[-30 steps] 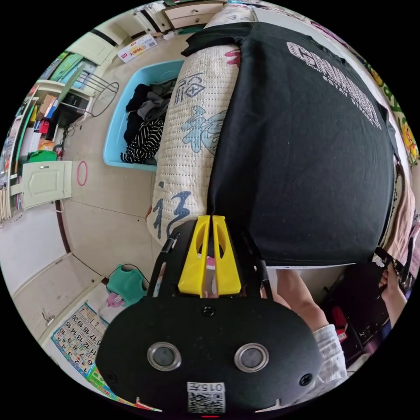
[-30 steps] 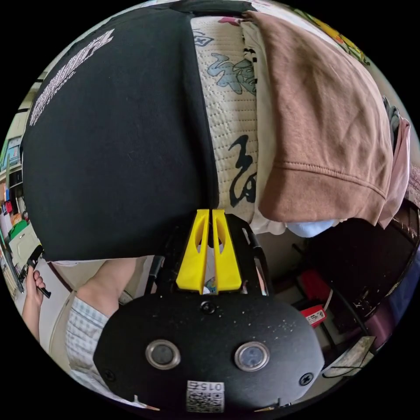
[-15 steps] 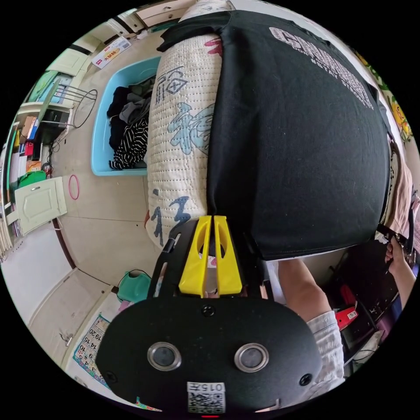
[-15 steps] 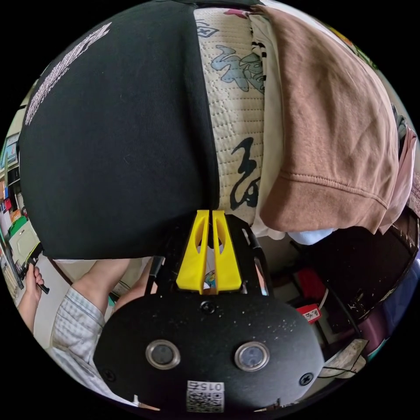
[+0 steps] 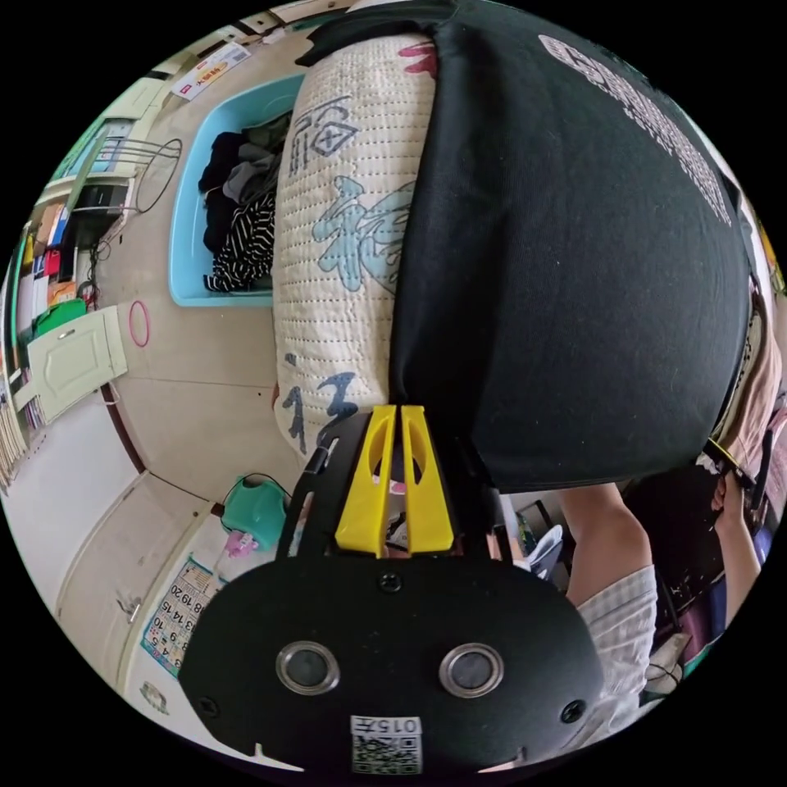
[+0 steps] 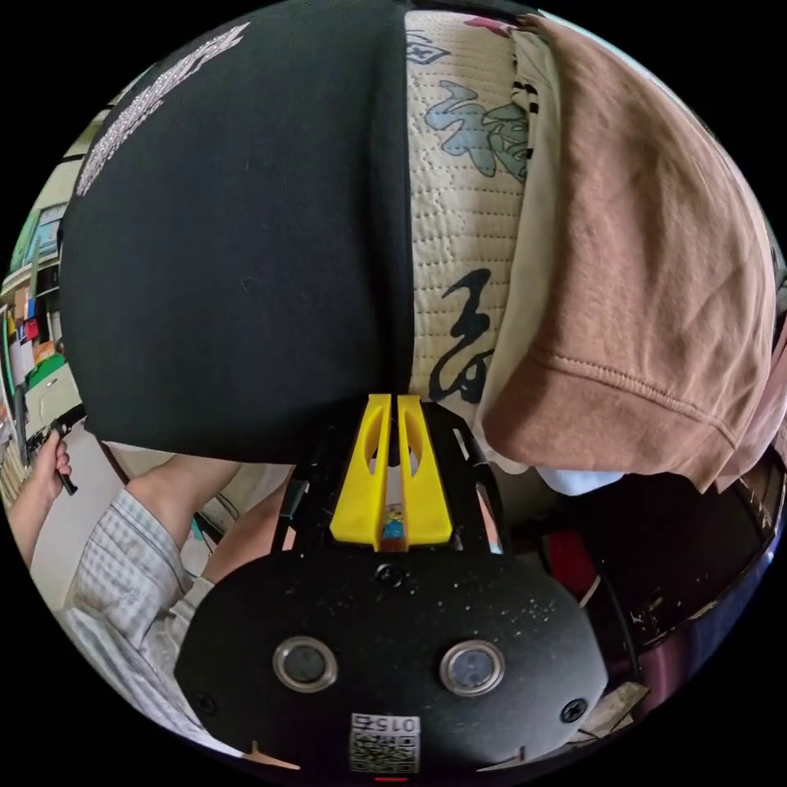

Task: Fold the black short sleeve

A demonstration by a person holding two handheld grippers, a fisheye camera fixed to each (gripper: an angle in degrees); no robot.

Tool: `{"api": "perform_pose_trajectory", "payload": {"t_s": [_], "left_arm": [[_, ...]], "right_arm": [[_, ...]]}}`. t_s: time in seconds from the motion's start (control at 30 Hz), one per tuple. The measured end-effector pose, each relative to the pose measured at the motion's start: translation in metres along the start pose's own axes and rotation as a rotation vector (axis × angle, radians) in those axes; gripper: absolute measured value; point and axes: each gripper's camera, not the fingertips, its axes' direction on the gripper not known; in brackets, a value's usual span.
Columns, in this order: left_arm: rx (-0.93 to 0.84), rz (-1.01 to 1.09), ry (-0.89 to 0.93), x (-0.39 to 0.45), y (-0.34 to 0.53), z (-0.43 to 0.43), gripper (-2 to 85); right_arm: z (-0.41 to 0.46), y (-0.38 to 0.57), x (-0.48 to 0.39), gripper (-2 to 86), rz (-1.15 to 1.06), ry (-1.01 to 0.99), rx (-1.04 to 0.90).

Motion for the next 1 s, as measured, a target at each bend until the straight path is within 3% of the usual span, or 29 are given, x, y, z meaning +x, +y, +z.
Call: {"api": "perform_pose_trajectory", "payload": {"t_s": [0.1, 0.13, 0.23, 0.3, 0.43, 0.57, 0.73, 0.83, 1.0], "left_arm": [[-0.093, 0.069, 0.031, -0.031, -0.010, -0.021, 0.0], [-0.155, 0.144, 0.079, -0.048, -0.015, -0.032, 0.0], [-0.398, 0.075, 0.303, -0.114, -0.020, -0.059, -0.4], [-0.360, -0.014, 0.277, -0.145, -0.015, -0.101, -0.5], [-0.024, -0.085, 0.182, -0.145, -0.017, -0.227, 0.1], [0.254, 0.127, 0.234, -0.037, -0.060, -0.317, 2.9], [0.288, 0.521, 0.471, 0.154, -0.139, -0.374, 7.6], [0.276, 0.700, 0.540, 0.268, -0.176, -0.406, 8.9], [0.247, 0.756, 0.353, 0.394, -0.216, -0.435, 11.0]], "right_arm": [[-0.009, 0.009, 0.028, 0.9, 0.002, -0.115, 0.027], [-0.012, 0.011, 0.040, 1.5, 0.003, -0.166, 0.021], [-0.023, 0.011, 0.074, 5.0, -0.058, -0.342, -0.051], [-0.027, 0.015, 0.096, 7.6, -0.133, -0.451, -0.132], [-0.078, 0.029, 0.148, 8.5, -0.226, -0.498, -0.101], [-0.170, 0.010, 0.190, 8.5, -0.260, -0.530, 0.182], [-0.233, -0.062, 0.237, 10.3, -0.095, -0.508, 0.479], [-0.240, -0.111, 0.257, 11.8, 0.015, -0.583, 0.512], [-0.230, -0.163, 0.268, 13.1, 0.114, -0.636, 0.426]]}}
